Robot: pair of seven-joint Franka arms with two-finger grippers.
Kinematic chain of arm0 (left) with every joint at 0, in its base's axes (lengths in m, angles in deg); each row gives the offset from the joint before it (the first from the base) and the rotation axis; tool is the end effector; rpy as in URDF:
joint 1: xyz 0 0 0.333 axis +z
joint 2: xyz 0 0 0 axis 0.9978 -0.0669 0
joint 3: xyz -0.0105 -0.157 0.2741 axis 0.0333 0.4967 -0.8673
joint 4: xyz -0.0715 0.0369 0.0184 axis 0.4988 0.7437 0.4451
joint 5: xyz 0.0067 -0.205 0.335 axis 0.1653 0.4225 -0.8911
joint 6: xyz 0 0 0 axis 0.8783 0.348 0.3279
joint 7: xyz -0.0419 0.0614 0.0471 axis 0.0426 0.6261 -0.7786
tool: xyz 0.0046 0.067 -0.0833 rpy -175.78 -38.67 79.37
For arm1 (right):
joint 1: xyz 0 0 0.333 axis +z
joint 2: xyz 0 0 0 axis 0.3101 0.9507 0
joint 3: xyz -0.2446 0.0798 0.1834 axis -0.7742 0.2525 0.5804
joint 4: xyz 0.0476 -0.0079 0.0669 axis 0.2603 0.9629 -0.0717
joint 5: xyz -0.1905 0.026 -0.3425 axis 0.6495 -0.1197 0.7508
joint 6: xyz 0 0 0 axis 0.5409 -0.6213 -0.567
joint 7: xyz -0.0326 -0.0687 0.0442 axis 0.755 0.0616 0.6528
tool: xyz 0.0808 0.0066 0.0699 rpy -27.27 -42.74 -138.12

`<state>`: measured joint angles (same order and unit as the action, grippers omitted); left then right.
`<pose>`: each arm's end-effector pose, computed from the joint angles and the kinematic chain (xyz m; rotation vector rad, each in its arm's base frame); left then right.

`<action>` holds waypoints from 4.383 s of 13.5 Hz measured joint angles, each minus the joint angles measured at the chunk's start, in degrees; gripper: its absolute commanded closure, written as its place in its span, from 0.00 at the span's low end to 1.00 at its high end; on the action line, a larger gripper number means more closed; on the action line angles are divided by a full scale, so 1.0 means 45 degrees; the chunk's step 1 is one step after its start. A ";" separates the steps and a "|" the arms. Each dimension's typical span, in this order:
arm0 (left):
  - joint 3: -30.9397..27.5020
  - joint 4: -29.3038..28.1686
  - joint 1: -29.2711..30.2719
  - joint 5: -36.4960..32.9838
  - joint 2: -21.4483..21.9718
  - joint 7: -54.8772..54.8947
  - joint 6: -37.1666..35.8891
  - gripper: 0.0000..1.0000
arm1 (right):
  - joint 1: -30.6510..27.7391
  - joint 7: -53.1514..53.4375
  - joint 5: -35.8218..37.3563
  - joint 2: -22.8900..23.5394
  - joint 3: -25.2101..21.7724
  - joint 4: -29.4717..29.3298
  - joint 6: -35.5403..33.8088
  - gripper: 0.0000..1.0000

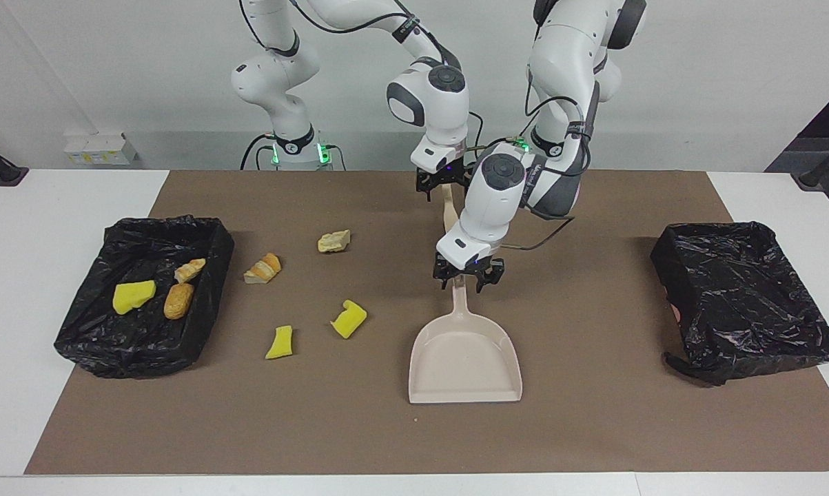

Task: Sweep and dump trash in bin
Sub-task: 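Drag the dustpan toward the left bin with the left gripper, then carry the brush past the bread pieces toward the far bin with the right gripper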

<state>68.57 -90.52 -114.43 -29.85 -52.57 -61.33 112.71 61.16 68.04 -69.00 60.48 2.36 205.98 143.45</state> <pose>0.5579 -0.3635 0.3624 3.0214 -0.1800 0.0817 0.3571 0.4345 0.3679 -3.0644 -0.0593 0.0243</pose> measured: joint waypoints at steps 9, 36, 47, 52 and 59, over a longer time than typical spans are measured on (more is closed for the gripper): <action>-0.0331 0.0154 0.0832 -0.0033 0.0377 0.3672 -0.0269 1.00 | 0.0015 0.0000 0.0000 0.0205 -0.0017 0.0007 0.0000 0.00; -0.0427 -0.2167 0.3687 -0.0739 0.2764 1.8989 -0.2924 1.00 | 0.0452 0.1664 -0.0007 -0.0108 -0.0188 0.0311 -0.0810 1.00; -0.0197 -0.3973 0.2283 -0.1061 0.3761 1.9137 -0.2327 1.00 | -0.2425 0.1664 0.0379 -0.2350 -0.0278 0.0310 -0.4972 1.00; -0.0273 -0.4483 0.2294 -0.1062 0.3850 1.9136 -0.1783 1.00 | -0.4594 0.1653 0.1475 -0.2825 -0.0292 0.1269 -0.5477 1.00; -0.0272 -0.4623 0.2312 -0.1062 0.3925 1.9041 -0.1652 1.00 | -0.6615 0.1566 0.2547 -0.3608 -0.0289 0.3134 -0.5935 1.00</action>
<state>67.35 -111.32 -104.03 -34.63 -34.91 24.35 105.28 31.39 75.09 -57.54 44.25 1.06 220.08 116.74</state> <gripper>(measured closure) 0.687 0.731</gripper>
